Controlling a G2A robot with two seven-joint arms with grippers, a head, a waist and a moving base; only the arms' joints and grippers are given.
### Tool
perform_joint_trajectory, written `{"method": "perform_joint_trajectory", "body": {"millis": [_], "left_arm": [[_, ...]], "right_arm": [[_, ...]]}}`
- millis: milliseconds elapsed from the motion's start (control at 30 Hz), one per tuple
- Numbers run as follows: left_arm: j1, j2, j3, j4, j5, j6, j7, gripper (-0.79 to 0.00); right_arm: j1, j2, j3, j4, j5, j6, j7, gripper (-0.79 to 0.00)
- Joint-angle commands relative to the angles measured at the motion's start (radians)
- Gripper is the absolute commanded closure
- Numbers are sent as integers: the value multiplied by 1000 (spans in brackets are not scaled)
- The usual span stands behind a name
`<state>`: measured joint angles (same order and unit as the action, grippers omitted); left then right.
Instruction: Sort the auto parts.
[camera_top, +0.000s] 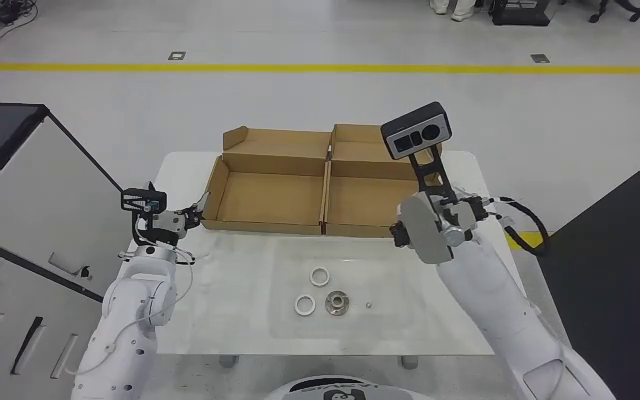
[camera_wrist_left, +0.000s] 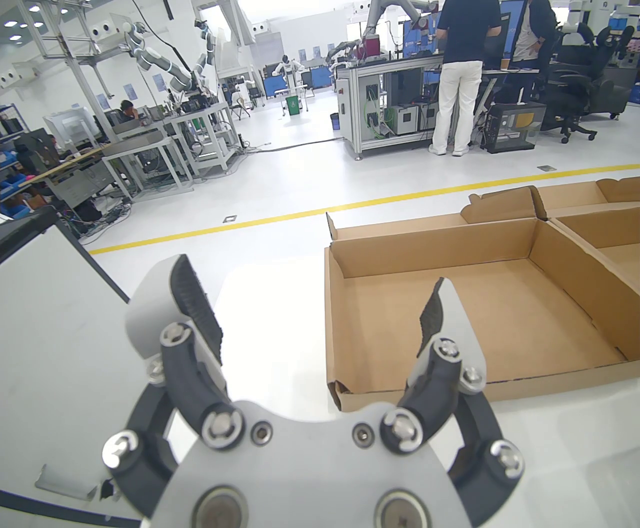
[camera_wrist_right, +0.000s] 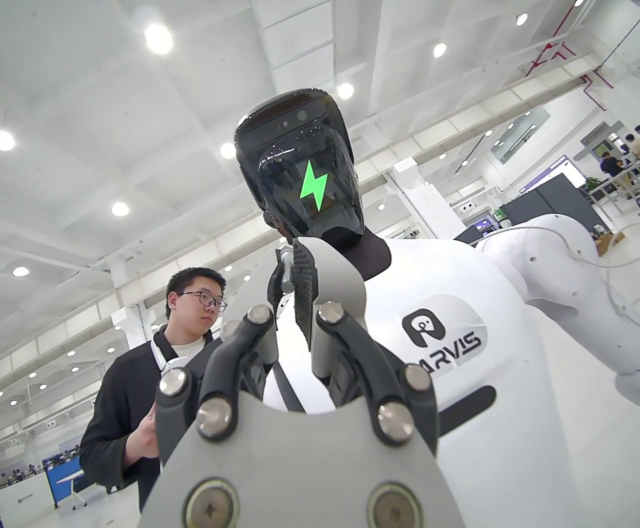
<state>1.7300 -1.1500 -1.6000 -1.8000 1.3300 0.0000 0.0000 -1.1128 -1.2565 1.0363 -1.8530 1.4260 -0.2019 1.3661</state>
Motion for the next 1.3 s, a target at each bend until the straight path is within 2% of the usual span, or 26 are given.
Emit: {"method": "perform_joint_trajectory", "body": {"millis": [0,867,1167,1267], "left_arm": [[0,0,0,0,0,0,0,-785],[0,0,0,0,0,0,0,-785],[0,0,0,0,0,0,0,-785],[0,0,0,0,0,0,0,-785]], "right_arm": [[0,0,0,0,0,0,0,0],[-6,0,8,-7,-6,5,-26,0],[-51,34,206,26,-226,93,-63,0],[-81,53,297,28,-358,119,-64,0]]}}
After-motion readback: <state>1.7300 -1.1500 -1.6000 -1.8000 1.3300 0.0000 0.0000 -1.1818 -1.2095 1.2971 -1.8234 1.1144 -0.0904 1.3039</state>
